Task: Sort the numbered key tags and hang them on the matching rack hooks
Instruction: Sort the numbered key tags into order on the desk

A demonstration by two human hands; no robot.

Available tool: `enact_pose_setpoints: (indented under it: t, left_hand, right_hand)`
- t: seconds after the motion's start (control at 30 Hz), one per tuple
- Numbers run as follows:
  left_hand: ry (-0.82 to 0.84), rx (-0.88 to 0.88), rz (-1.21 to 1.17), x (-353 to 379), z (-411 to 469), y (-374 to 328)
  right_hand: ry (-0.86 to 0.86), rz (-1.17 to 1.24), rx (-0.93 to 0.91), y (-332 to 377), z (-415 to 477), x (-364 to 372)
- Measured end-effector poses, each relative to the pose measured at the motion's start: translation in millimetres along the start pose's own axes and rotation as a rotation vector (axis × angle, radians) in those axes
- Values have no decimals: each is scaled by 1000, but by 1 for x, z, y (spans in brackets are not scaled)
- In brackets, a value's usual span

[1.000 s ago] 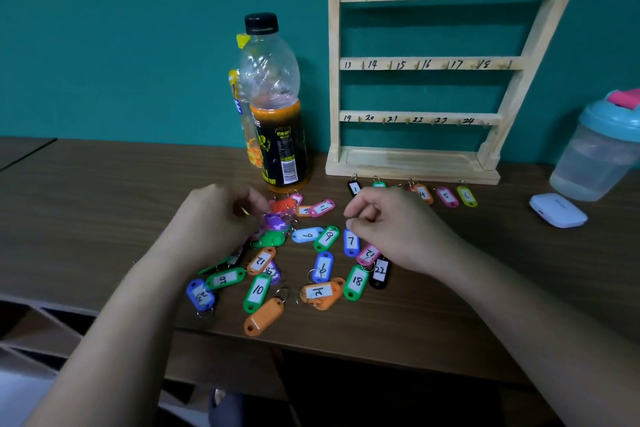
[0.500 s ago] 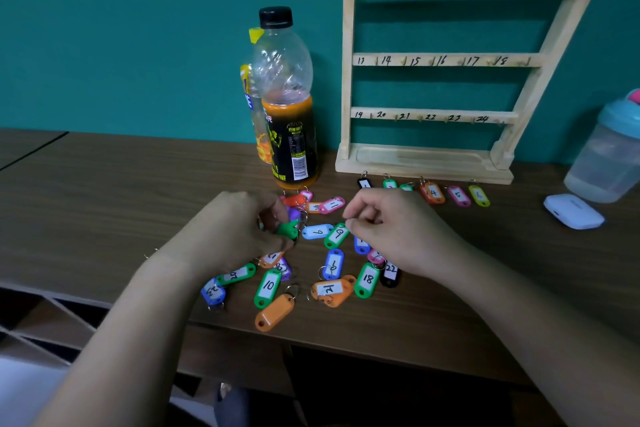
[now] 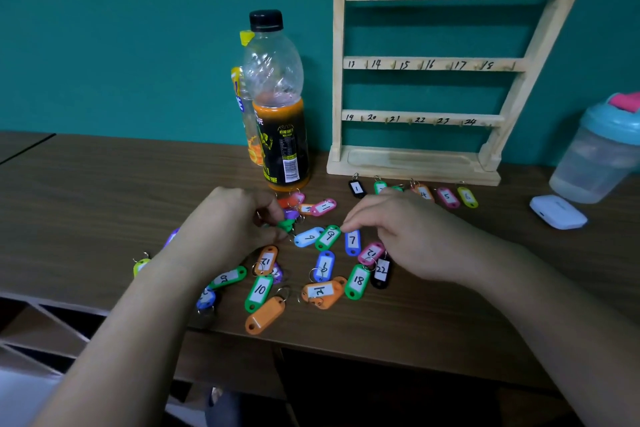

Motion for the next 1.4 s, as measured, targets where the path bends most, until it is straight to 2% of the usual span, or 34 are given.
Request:
enact_pose_setpoints:
  t: [0.13, 0.37, 0.9, 1.1, 1.4]
  left_hand:
    - [-32, 2, -19, -4, 0, -1]
    - [-88, -18, 25, -9, 2, -2]
    - [-102, -14, -46, -8, 0, 1]
    - [-92, -82, -208, -17, -3, 7]
    - [-66, -157, -668, -18, -10, -13]
  right_hand:
    - [23, -93, -30, 6, -13, 7]
    - [84, -147, 31, -6, -20, 14]
    - [-31, -73, 129, -30, -1, 3]
    - [-122, -26, 55, -24, -1, -1]
    - [-263, 312, -34, 6, 1, 5]
Point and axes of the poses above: each hand's wrist, its own z-axis towards the middle knuckle, its own x-axis out of the palm, y = z × x, the point moved 7 cm from there along z, towards the middle knuckle, and after that the axes turned 9 degrees about z, right-handed, at the moved point
